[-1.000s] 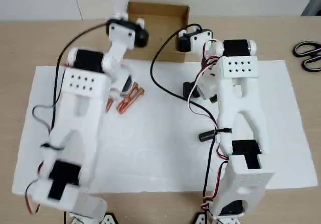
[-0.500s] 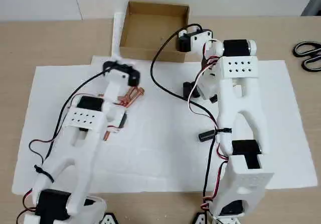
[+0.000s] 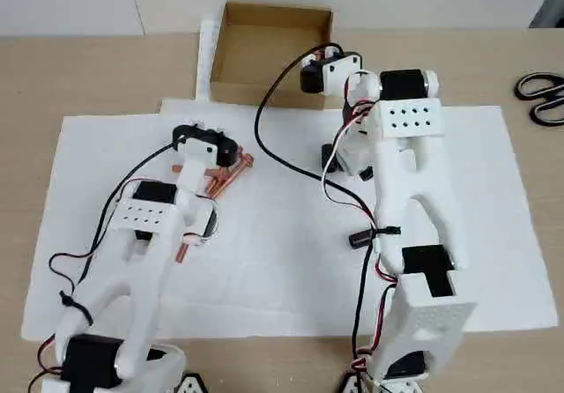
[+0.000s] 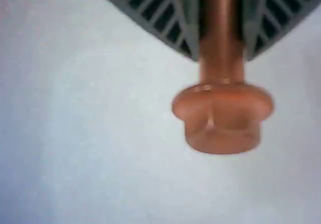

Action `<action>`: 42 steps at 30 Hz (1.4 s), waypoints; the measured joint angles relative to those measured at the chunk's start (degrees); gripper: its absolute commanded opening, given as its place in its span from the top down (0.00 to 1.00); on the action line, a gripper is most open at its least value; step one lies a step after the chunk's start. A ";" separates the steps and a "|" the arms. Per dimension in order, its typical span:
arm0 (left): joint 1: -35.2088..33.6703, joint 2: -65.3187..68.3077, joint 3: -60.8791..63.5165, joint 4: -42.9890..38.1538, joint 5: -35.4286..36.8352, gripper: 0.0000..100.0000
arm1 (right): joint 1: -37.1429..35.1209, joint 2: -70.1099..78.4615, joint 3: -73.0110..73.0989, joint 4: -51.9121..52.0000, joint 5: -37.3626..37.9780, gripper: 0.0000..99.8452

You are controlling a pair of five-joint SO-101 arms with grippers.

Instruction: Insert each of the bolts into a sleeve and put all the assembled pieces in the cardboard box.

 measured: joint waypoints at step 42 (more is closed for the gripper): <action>0.00 6.33 -0.26 -4.13 0.09 1.00 | -0.26 0.00 0.00 0.00 0.00 1.00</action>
